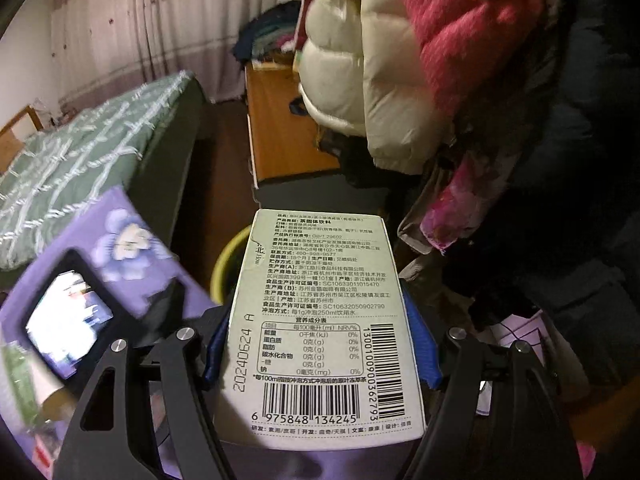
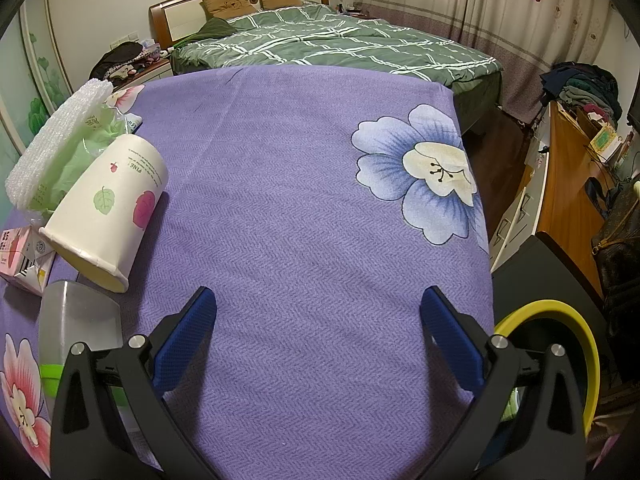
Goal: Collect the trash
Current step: 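Carry the white carton over the yellow-rimmed bin and open the left tool, then close the right tool around the clear bottle with green band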
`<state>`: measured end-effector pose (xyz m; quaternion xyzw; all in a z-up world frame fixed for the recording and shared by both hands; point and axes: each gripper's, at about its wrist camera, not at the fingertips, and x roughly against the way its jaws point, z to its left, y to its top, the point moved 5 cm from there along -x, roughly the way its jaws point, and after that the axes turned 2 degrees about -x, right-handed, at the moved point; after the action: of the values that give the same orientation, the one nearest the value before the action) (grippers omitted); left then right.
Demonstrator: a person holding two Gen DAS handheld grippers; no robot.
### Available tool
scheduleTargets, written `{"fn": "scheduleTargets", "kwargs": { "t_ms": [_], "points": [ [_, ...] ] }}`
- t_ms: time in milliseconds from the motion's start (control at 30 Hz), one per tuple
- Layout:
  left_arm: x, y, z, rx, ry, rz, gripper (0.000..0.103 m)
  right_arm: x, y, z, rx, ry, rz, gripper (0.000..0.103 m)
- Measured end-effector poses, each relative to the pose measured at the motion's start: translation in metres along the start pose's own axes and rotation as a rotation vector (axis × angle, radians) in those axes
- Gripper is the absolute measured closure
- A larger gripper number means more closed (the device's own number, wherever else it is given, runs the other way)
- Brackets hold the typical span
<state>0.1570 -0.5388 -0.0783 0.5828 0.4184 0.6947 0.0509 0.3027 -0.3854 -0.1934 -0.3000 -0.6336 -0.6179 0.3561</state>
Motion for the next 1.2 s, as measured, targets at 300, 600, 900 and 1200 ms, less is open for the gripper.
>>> {"fn": "scheduleTargets", "kwargs": {
  "t_ms": [300,600,900,1200],
  "points": [
    [-0.051,0.005,0.026,0.105,0.025,0.049,0.010,0.000,0.000,0.000,0.000,0.000,0.000,0.005],
    [0.119,-0.026,0.078,0.155,0.072,-0.214,0.005,0.000,0.000,0.000,0.000,0.000,0.000,0.005],
    [0.255,-0.160,0.204,0.423,0.425,-0.336,0.005,0.000,0.000,0.000,0.000,0.000,0.000,0.005],
    [0.296,-0.262,0.268,0.618,0.504,-0.328,0.005,0.000,0.000,0.000,0.000,0.000,0.000,0.005]
  ]
}}
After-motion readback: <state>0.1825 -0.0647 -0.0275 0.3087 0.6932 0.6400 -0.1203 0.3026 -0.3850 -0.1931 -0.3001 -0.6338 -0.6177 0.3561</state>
